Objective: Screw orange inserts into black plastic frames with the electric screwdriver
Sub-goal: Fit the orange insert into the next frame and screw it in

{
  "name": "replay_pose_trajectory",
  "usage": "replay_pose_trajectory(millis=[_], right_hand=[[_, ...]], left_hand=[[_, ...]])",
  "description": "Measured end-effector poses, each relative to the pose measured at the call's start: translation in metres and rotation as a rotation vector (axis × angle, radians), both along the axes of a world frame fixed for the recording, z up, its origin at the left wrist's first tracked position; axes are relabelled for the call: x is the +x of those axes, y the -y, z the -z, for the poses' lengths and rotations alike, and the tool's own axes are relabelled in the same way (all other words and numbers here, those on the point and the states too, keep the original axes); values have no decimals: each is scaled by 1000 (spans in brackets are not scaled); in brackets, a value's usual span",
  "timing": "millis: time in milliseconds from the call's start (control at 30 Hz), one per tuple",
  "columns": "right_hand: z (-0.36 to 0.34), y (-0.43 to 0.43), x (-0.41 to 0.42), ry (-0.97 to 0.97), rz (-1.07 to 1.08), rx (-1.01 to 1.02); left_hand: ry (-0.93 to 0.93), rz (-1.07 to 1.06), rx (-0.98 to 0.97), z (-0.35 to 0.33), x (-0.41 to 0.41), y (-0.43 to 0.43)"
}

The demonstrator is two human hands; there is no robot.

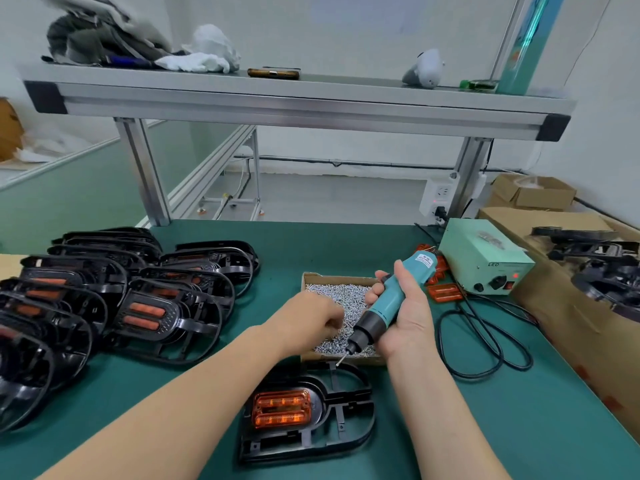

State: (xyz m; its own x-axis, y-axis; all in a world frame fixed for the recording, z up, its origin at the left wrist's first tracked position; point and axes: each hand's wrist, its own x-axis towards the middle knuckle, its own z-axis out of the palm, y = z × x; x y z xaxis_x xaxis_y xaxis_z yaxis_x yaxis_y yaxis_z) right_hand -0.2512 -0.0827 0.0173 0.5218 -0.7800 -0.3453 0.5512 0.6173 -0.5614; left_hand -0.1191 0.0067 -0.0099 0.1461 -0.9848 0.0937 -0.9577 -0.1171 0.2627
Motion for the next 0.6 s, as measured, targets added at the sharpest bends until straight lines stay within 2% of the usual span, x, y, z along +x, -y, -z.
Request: replay_pose_trajectory(millis=[200,467,600], right_hand=[[0,-5,1,-22,-10,14],[-5,-17,-1,-38,-21,6],[-5,-17,-5,-29,-1,3]], left_hand=[[-389,-142,-267,3,-5,-14],[-642,-323,-347,-1,-9,-20],[-853,-280,-326,-8,-17,-41]])
